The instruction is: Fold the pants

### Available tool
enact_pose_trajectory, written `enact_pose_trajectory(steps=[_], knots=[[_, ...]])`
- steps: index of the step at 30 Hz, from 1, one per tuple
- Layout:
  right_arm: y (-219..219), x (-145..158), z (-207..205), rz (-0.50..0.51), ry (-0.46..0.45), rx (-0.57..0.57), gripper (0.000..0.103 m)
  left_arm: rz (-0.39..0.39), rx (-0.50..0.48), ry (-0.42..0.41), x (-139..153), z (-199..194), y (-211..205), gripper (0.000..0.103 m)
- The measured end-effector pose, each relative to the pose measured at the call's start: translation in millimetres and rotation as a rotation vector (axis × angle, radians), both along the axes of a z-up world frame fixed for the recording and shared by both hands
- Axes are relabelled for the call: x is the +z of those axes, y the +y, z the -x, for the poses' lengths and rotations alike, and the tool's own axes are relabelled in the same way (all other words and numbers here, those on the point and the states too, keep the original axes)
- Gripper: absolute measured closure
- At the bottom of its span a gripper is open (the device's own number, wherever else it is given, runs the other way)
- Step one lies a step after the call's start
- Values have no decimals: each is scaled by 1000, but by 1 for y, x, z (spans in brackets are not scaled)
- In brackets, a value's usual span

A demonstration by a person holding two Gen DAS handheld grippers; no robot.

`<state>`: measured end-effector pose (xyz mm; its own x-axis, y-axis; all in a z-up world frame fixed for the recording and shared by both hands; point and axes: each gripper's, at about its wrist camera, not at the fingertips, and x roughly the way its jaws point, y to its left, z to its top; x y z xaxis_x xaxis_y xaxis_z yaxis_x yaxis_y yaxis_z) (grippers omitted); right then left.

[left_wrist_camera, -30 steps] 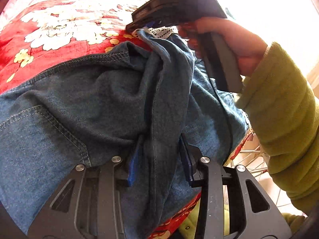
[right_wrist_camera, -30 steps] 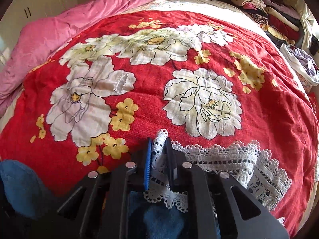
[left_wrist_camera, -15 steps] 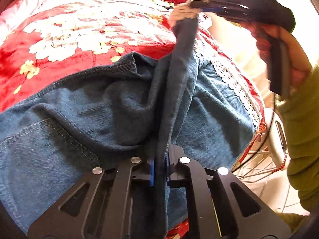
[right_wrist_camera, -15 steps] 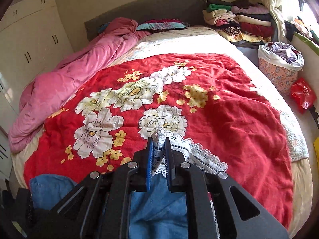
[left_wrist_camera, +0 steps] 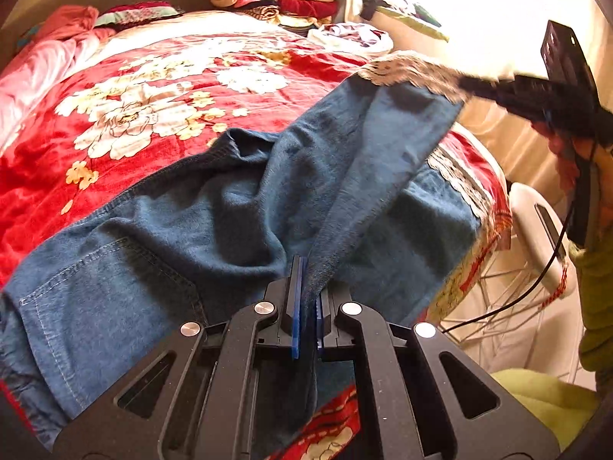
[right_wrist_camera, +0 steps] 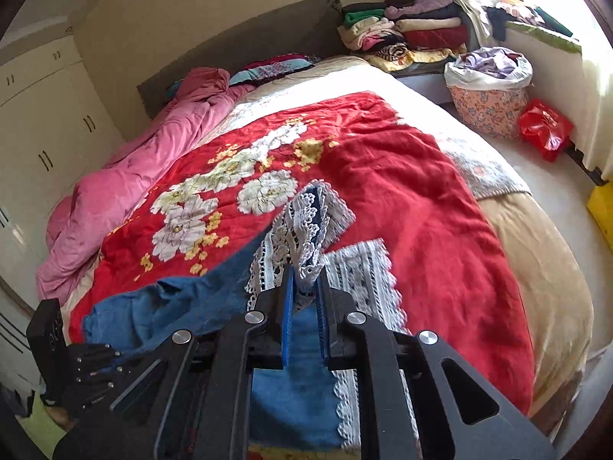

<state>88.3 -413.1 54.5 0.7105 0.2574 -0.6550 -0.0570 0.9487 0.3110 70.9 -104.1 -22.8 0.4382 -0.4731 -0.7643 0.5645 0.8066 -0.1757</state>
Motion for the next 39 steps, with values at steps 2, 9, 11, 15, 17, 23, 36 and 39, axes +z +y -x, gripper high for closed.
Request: enact_pose_trajectory(steps=[2,9,11,15,17,23,36,39], knots=[[-10,-13,15,-17,33,-26,93,-12,-16,-3,0,5,-3,103],[-31,-46,51,-53,129,-65,93,-72,-70,-26,-5,26,-18,103],[-35,-50,57,-61,133,-69,93,-85,-79,-31,-5,30,-20,103],[-36,-53,63,-57,144,-60,93,-122,-83,-35,-8,36,-22,103],[-37,-56,66,-49,151,-55,93,-124,-81,-35,-8,38,-22,103],[-43,-82,63,-65,215,-76,93,-161,-98,-1,-20,36,-27,102],[-44,-60,71,90,144,-141,74,-167,-104,38,-32,32,-30,100],[-21,-40,72,142,61,-53,74,-171,-106,34,-32,33,-31,100]])
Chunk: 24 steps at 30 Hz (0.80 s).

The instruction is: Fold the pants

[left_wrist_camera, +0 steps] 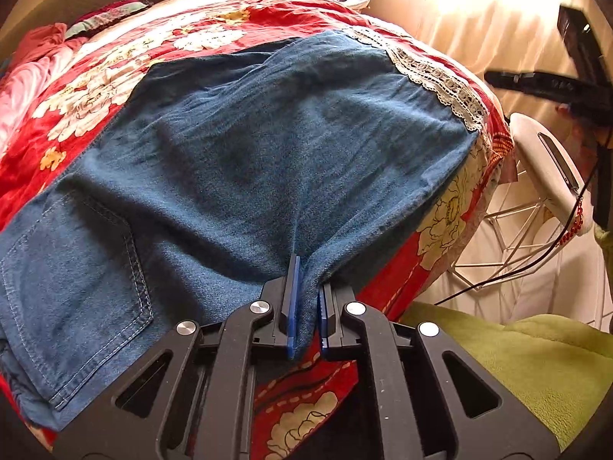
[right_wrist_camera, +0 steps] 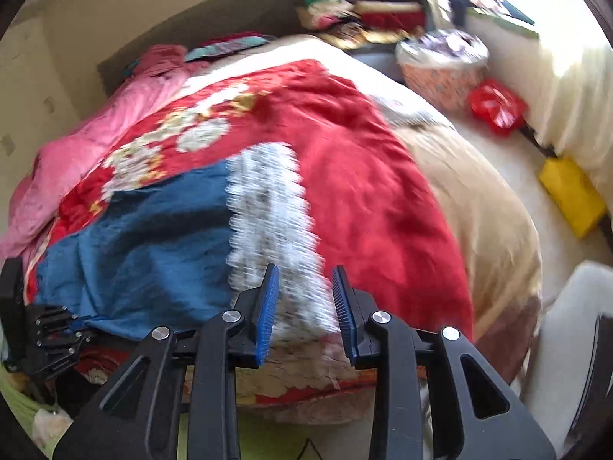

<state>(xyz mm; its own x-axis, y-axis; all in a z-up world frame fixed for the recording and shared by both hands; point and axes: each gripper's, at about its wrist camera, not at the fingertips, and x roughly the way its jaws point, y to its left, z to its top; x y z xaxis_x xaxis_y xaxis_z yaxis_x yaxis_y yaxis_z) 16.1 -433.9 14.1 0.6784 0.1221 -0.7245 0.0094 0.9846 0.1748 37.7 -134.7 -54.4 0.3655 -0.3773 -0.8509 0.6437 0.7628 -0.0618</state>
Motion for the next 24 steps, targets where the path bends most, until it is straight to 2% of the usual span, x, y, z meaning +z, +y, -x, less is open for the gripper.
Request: enact_pose_trajectory(steps=[4,8,10,11,13,17,19,24], knots=[[48,-8,-11,2,16,192,72,-8,-12,-6,0,4,-2,95],[83,-40,-24,38,117,307,71,-12,-21,2,-1,8,-1,86],[86,-61,-30,89,186,292,71,-6,-17,7,2,10,4,75],[86,-65,-29,85,182,292,71,3,-12,3,6,11,8,65],[85,-61,-27,74,168,301,70,33,15,-9,17,13,23,57],[84,-44,-20,19,109,330,69,104,132,-51,46,10,72,51],[92,-38,-20,17,85,356,69,111,246,-91,59,6,104,42],[124,-33,-28,29,67,447,70,96,555,-114,66,-9,183,32]])
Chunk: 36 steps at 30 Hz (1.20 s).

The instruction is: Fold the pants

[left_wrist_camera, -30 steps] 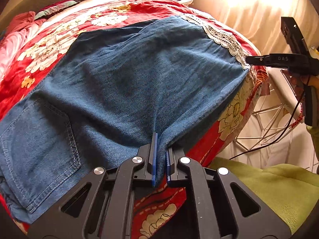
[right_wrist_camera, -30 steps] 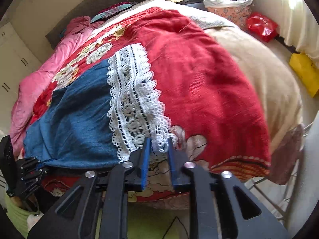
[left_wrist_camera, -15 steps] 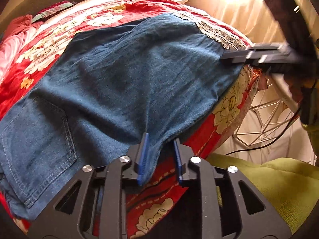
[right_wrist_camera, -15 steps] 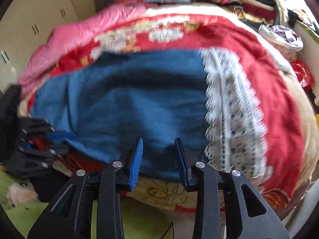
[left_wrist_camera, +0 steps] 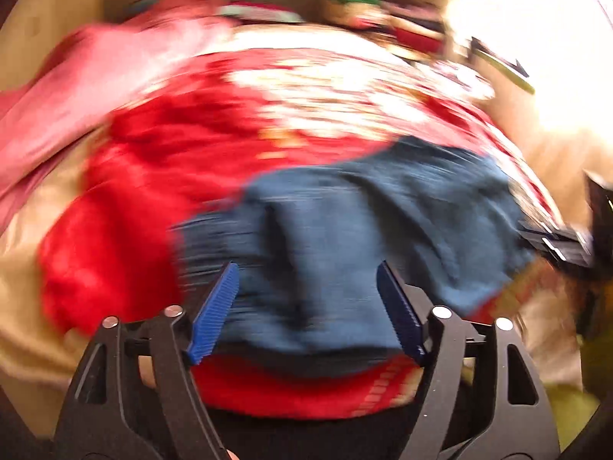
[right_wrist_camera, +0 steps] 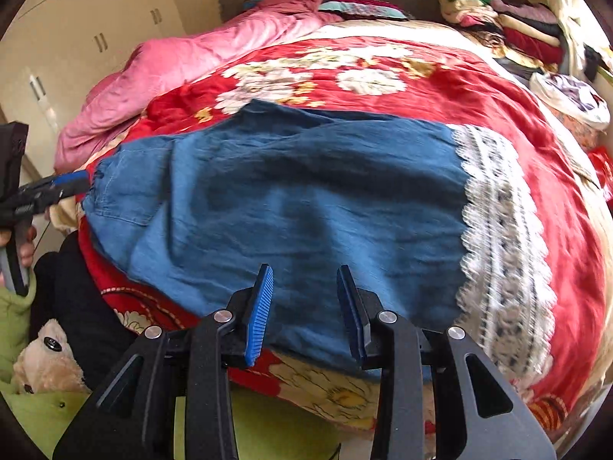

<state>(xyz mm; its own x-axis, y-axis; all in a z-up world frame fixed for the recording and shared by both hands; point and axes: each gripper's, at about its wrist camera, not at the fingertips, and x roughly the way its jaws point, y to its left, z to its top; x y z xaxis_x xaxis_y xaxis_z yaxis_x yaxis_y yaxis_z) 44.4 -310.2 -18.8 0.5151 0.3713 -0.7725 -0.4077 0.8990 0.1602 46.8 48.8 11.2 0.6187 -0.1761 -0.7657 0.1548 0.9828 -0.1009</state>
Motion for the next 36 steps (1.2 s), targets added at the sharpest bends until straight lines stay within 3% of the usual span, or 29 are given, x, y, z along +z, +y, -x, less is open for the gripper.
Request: enact_pose_trajectory(steps=[3,6,8,9,10,11,13,17,23,25,28,32,36], knots=[[12,-2,-1,11,6,25,69,10,99,35,-11,-10,26,25],[18,-4,-2,13,11,38,69,44,102,84,-28,-24,28,25],[22,-6,-2,19,17,48,70,58,92,102,-39,-29,25,57],[23,-8,-1,22,22,55,69,54,106,102,-44,-32,21,63],[24,-11,-3,31,31,56,58,47,116,89,-45,-32,19,64],[25,-13,-2,39,36,50,53,43,117,74,-42,-33,18,67],[25,-17,-3,44,55,45,53,75,119,51,-35,-32,26,68],[26,-22,-1,53,64,45,53,71,162,14,-28,-35,45,69],[34,-29,-2,81,59,57,44,63,165,67,-49,-44,44,62],[31,-26,-1,67,52,62,44,64,177,69,-40,-38,47,53],[21,-12,-1,-17,22,65,44,32,161,-7,-10,-24,41,50],[14,3,-9,-27,-35,55,44,29,72,-71,21,-30,16,42],[9,6,-21,-19,-55,45,44,33,-70,-55,25,-65,-35,42]])
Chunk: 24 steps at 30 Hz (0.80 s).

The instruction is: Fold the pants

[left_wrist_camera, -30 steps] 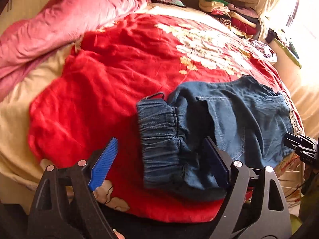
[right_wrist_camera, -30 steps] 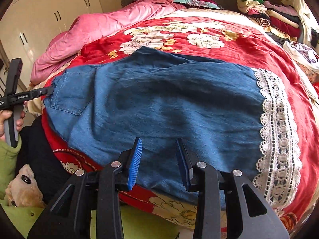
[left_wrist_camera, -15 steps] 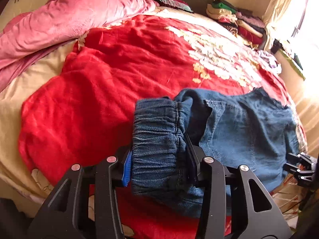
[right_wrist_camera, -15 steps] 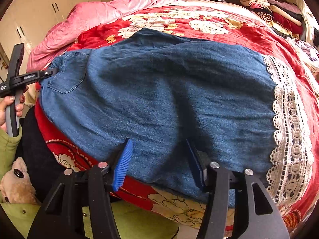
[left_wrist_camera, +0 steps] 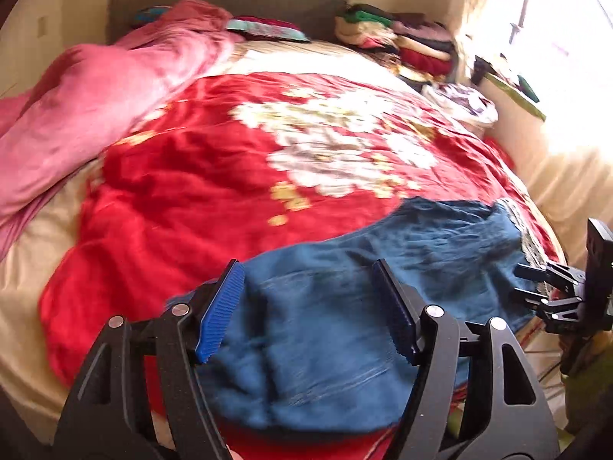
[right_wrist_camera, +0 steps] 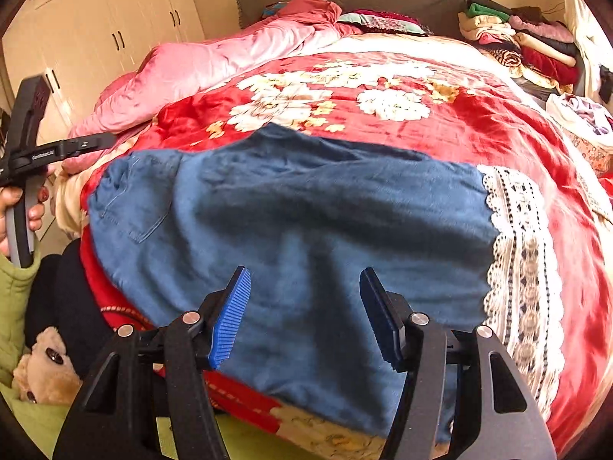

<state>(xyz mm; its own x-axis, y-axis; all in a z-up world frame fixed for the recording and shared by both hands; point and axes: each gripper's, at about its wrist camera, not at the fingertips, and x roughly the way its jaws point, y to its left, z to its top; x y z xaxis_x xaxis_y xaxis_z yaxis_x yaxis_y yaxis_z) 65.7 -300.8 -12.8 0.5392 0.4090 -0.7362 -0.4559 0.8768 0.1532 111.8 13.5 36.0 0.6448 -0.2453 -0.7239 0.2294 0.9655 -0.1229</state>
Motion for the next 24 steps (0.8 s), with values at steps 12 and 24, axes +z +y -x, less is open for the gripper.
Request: enact_pose_trajectory(steps=[12,24], knots=[[-11,-13,-13,13,18,-26,44,-19,-278,146,-49,-92,-114,42],[-19,-30,-18,14,52,-46,45,10,-367,176,-63,-108,-133,97]])
